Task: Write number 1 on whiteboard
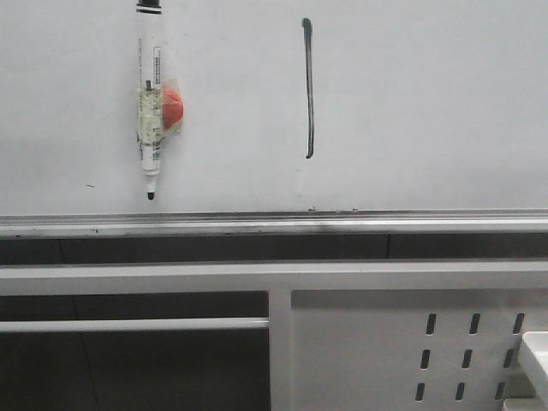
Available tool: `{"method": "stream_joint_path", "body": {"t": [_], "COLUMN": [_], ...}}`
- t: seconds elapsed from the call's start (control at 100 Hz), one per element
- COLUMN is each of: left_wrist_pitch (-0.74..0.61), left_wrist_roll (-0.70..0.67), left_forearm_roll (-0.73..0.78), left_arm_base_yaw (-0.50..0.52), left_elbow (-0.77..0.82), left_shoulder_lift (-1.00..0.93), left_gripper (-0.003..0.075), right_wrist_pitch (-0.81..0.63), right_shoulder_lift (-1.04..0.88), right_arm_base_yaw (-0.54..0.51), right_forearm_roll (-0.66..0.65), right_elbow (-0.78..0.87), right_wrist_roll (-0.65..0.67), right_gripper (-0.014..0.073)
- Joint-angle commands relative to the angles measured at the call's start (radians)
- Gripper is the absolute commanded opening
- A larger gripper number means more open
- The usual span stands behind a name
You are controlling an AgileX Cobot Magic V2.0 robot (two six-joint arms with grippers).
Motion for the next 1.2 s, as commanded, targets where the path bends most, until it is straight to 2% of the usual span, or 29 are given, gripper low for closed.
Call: {"method": "stream_joint_path", "body": {"t": [0.0,0.08,0.31,0.51,0.73,0.83,1.0,1.04,1.19], "left_wrist_pitch": [-0.006,-0.006,-0.023,0.002,-0.006,-0.01,-0.047,-0.001,-0.072], "left_wrist_roll": [0.003,-0.004,-0.004,-0.004,-0.004,-0.004,-0.004,-0.004,0.0], "left_forearm_roll": [0.088,0.147,0.138,0.068,-0.154,-0.19,-0.269,-0.261,-0.243], "left_arm_base_yaw": [0.002,0.011,0.11,0.378,0.679,0.793,0.926,0.953,0.963], "left_elbow": [-0.026,-0.024,-0.014,0.043,0.188,0.28,0.435,0.429,0.428], "left_shoulder_lift": [-0.043,-0.08,-0.194,-0.308,-0.363,-0.363,-0.363,-0.361,-0.361], "left_gripper": [-0.002,-0.002,-0.002,-0.002,-0.002,-0.002,-0.002,-0.002,-0.002], "right_wrist_pitch": [-0.077,-0.077,-0.077,-0.077,-0.077,-0.077,-0.077,-0.077,-0.074], "right_shoulder_lift": [0.005,0.005,0.005,0.005,0.005,0.005,0.005,0.005,0.007], "right_arm_base_yaw": [0.001,0.001,0.001,0.001,0.001,0.001,0.001,0.001,0.001], "right_forearm_roll": [-0.001,-0.001,-0.001,-0.001,-0.001,-0.001,-0.001,-0.001,-0.001], "right_elbow": [-0.025,-0.025,-0.025,-0.025,-0.025,-0.025,-0.025,-0.025,-0.025], "right_wrist_roll": [0.001,0.001,0.001,0.001,0.001,0.001,0.001,0.001,0.001], "right_gripper": [-0.0059,-0.0059,-0.0059,-0.0059,-0.0059,-0.0059,-0.0059,-0.0059,-0.0059]}}
